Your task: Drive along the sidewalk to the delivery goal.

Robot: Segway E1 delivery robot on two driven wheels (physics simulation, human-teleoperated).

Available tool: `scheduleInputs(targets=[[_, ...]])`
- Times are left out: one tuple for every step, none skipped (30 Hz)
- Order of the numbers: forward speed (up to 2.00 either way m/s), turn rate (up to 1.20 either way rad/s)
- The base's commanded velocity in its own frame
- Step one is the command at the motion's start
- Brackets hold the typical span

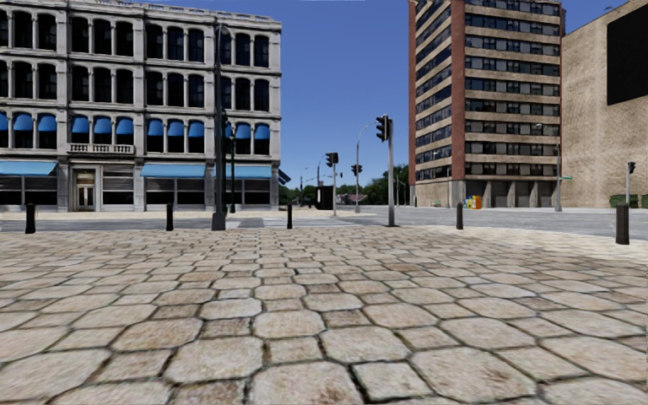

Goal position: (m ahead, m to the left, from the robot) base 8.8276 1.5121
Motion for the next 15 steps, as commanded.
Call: scheduleInputs(targets=[[2.0,0.29],[2.0,0.3],[2.0,0.3],[2.0,0.3],[2.0,0.3],[2.0,0.3],[2.0,0.3],[2.0,0.3],[2.0,0.3],[2.0,0.3],[2.0,0.3],[2.0,0.3],[1.93,0.3],[1.84,0.3],[1.76,0.3]])
